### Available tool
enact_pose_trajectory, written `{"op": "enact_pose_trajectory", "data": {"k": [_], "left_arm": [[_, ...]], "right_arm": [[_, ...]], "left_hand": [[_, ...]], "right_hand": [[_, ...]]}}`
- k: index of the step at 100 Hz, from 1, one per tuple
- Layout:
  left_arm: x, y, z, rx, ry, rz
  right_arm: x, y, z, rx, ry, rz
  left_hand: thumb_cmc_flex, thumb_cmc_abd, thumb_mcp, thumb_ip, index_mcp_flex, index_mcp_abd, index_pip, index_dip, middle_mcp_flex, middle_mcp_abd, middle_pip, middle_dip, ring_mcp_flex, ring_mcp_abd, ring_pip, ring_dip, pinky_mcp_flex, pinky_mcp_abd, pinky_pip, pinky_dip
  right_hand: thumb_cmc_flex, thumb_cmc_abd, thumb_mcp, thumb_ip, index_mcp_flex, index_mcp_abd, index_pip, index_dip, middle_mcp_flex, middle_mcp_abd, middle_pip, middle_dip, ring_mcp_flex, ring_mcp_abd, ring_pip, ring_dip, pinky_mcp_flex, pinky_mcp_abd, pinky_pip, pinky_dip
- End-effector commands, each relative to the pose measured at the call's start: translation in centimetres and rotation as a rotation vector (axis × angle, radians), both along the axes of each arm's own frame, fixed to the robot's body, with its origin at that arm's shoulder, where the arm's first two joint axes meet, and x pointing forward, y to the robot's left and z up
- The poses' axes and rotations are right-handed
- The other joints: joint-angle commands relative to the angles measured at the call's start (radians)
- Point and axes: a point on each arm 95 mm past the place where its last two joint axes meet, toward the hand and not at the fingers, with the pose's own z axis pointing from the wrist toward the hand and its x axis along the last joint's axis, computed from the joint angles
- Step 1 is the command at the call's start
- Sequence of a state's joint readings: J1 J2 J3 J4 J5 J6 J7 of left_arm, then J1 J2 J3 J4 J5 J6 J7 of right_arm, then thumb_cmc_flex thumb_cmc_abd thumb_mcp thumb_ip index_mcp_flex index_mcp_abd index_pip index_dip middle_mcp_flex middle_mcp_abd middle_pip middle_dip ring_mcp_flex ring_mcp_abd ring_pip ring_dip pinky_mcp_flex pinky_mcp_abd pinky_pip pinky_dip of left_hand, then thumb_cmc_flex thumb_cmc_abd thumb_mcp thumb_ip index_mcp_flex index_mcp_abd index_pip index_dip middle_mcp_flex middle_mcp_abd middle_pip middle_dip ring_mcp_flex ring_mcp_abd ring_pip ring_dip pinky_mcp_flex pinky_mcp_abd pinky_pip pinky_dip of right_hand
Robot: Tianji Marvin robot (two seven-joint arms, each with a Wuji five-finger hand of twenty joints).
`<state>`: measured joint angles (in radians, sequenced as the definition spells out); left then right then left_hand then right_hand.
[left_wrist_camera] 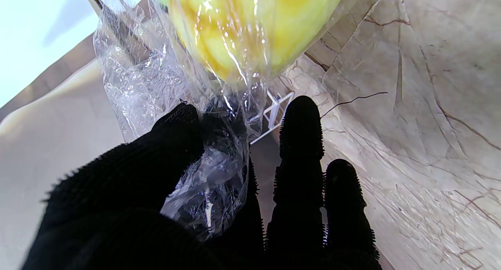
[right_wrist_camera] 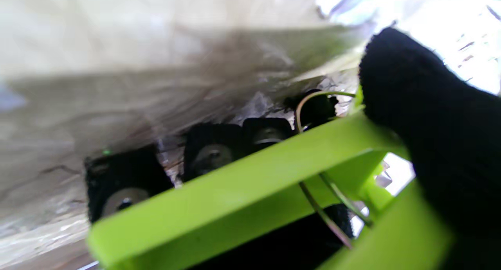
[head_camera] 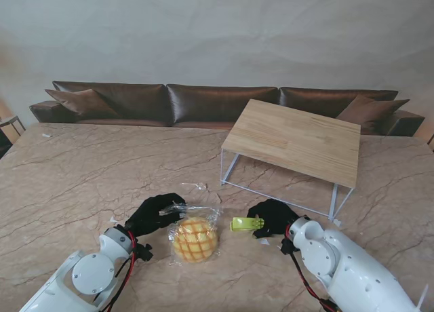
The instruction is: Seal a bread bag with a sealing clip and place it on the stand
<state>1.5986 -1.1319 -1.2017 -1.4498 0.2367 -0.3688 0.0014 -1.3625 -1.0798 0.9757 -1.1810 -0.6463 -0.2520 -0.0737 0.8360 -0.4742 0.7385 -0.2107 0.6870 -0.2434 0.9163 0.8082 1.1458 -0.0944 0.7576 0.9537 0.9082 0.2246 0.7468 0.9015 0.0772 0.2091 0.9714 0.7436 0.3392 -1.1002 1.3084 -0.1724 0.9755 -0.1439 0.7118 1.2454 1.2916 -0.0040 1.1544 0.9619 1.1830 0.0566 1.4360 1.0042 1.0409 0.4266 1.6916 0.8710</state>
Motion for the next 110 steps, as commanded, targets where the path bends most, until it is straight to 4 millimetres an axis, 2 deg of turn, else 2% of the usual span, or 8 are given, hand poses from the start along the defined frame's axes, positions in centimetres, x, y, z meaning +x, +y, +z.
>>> {"op": "enact_pose_trajectory", "data": {"k": [1, 30, 53, 72, 92, 110], "left_arm": [[-0.3, -0.2, -0.2, 0.000, 0.006, -0.003], [-0.3, -0.4, 0.0, 0.010, -0.007, -0.008], [-0.6, -0.8, 0.8, 0.021, -0.049, -0.031], [-0.9, -1.4, 1.2, 0.033, -0.070, -0.067], [-1.0, -2.0, 1.1, 0.040, -0.071, -0.081], [-1.0, -2.2, 1.0, 0.043, -0.061, -0.086]], "right_arm": [[-5.5, -0.3, -5.5, -0.038, 0.141, 0.005], [-7.1, 0.0, 1.1, -0.011, -0.056, -0.032], [-9.1, -0.1, 7.1, -0.048, -0.254, -0.080], [-9.6, -0.3, 11.6, -0.102, -0.403, -0.105], [-8.6, 0.6, 14.6, -0.144, -0.512, -0.091], [-6.5, 2.3, 15.4, -0.166, -0.572, -0.031]], "left_hand": [[0.045, 0.061, -0.007, 0.005, 0.027, -0.091, 0.072, 0.051, 0.011, -0.089, 0.001, 0.018, -0.001, -0.012, -0.006, 0.008, -0.006, 0.005, -0.006, 0.007], [0.044, 0.059, -0.001, 0.006, 0.031, -0.089, 0.075, 0.054, 0.014, -0.088, 0.005, 0.018, 0.003, -0.010, -0.002, 0.010, -0.004, 0.009, -0.003, 0.009], [0.038, 0.057, 0.008, 0.007, 0.035, -0.094, 0.078, 0.062, 0.018, -0.094, 0.014, 0.022, 0.009, -0.013, 0.000, 0.010, -0.001, 0.013, 0.000, 0.010], [0.034, 0.056, 0.014, 0.007, 0.036, -0.093, 0.078, 0.071, 0.018, -0.094, 0.022, 0.026, 0.009, -0.013, 0.000, 0.010, -0.002, 0.014, -0.001, 0.009], [0.033, 0.050, 0.021, 0.007, 0.039, -0.088, 0.076, 0.072, 0.023, -0.092, 0.026, 0.026, 0.013, -0.011, 0.003, 0.012, 0.001, 0.015, 0.001, 0.009], [0.032, 0.045, 0.029, 0.006, 0.041, -0.080, 0.075, 0.068, 0.025, -0.091, 0.027, 0.025, 0.015, -0.010, 0.007, 0.013, 0.002, 0.012, 0.005, 0.011]], "right_hand": [[0.237, 0.109, 0.041, 0.044, 0.349, -0.384, 0.796, 0.089, 0.156, 0.038, 0.438, 0.076, 0.124, -0.044, 0.415, 0.198, 0.139, -0.033, 0.402, 0.215], [0.245, 0.118, 0.045, 0.055, 0.349, -0.383, 0.804, 0.083, 0.156, 0.045, 0.442, 0.077, 0.124, -0.036, 0.416, 0.205, 0.139, -0.024, 0.402, 0.225], [0.242, 0.121, 0.047, 0.058, 0.348, -0.385, 0.807, 0.081, 0.156, 0.045, 0.445, 0.078, 0.124, -0.037, 0.416, 0.209, 0.139, -0.025, 0.402, 0.230], [0.242, 0.121, 0.049, 0.059, 0.348, -0.389, 0.808, 0.081, 0.155, 0.041, 0.445, 0.079, 0.124, -0.037, 0.415, 0.211, 0.140, -0.026, 0.402, 0.231], [0.240, 0.121, 0.049, 0.059, 0.348, -0.390, 0.809, 0.081, 0.155, 0.041, 0.445, 0.080, 0.124, -0.038, 0.415, 0.212, 0.140, -0.026, 0.402, 0.231], [0.238, 0.118, 0.051, 0.058, 0.348, -0.391, 0.810, 0.082, 0.155, 0.041, 0.445, 0.080, 0.125, -0.036, 0.414, 0.211, 0.140, -0.026, 0.402, 0.231]]}}
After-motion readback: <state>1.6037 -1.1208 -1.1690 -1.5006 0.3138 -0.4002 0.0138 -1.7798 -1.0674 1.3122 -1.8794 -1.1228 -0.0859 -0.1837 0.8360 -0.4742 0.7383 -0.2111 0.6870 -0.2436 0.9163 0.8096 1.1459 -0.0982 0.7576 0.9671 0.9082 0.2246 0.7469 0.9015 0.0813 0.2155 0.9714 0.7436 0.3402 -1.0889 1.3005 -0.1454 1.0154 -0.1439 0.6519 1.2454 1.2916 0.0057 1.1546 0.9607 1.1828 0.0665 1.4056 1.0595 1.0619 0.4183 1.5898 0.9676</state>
